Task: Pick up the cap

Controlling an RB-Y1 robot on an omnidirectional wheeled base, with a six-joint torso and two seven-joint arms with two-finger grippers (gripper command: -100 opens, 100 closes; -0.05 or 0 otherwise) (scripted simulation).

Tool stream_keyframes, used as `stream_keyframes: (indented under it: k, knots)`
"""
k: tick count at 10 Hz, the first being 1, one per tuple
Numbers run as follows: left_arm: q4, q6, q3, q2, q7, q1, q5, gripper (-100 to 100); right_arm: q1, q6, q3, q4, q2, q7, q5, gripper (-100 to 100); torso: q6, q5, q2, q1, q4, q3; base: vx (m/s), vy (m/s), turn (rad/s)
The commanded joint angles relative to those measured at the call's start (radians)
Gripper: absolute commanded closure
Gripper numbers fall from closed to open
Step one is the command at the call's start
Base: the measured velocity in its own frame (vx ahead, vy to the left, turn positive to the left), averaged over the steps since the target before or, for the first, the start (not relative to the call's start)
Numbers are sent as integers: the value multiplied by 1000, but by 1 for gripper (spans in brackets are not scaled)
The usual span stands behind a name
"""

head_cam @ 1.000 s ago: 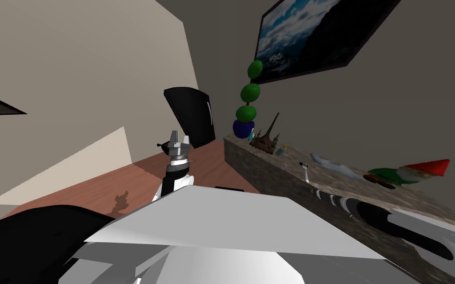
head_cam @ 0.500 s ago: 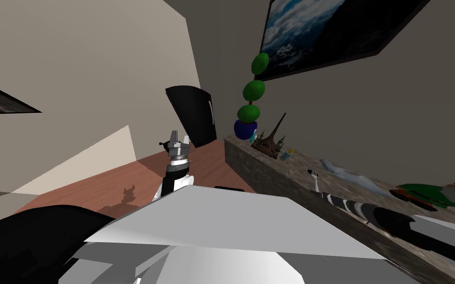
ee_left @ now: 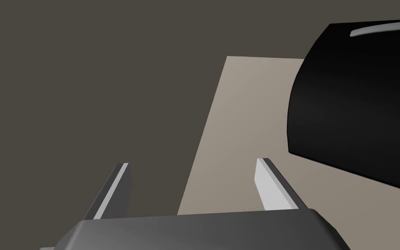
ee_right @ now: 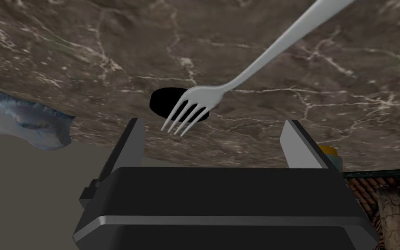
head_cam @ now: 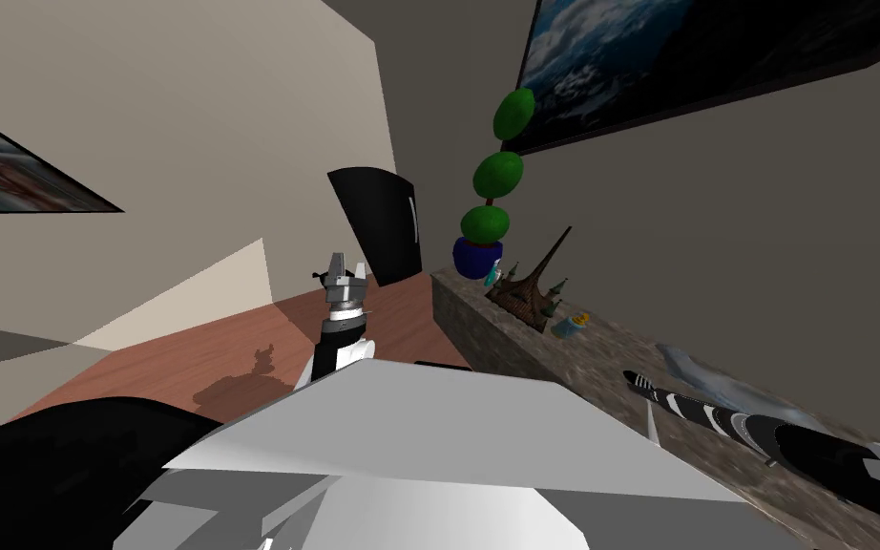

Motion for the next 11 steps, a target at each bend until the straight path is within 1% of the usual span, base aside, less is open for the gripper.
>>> stream_keyframes:
  k: [1, 2, 3, 4, 6, 7, 8, 11]
  knots:
    - [0, 0, 0, 0, 0, 0, 0, 0, 1, 3, 22, 19, -1, 3, -7, -100, 0, 0, 0, 0, 0, 0, 152, -174, 90]
    - [0, 0, 0, 0, 0, 0, 0, 0, 8, 3, 7, 9, 0, 7, -8, -100, 0, 1, 2, 3, 0, 1, 64, -75, 26]
    - [0, 0, 0, 0, 0, 0, 0, 0, 8, 4, 8, 10, 0, 8, -9, 0, 1, 2, 7, 10, 1, 4, 13, -16, 3]
    - [0, 0, 0, 0, 0, 0, 0, 0, 2, 13, 6, 24, 30, 20, -2, -100, 1, 3, 11, 14, 2, 6, 18, -23, 57]
    - [0, 0, 0, 0, 0, 0, 0, 0, -4, 22, 4, 39, 60, 32, 5, -100, 1, 3, 12, 15, 3, 7, 21, -33, 60]
    - [0, 0, 0, 0, 0, 0, 0, 0, -1, 23, 5, 29, 49, 26, 3, -100, 1, 3, 12, 15, 3, 7, 7, -14, 8]
    - [0, 0, 0, 0, 0, 0, 0, 0, -2, 24, 5, 30, 50, 28, 3, 100, 1, 4, 13, 16, 3, 8, 0, 0, 0]
    - [0, 0, 0, 0, 0, 0, 0, 0, -2, 24, 5, 30, 50, 27, 3, 100, 1, 4, 13, 17, 3, 8, 0, 0, 0]
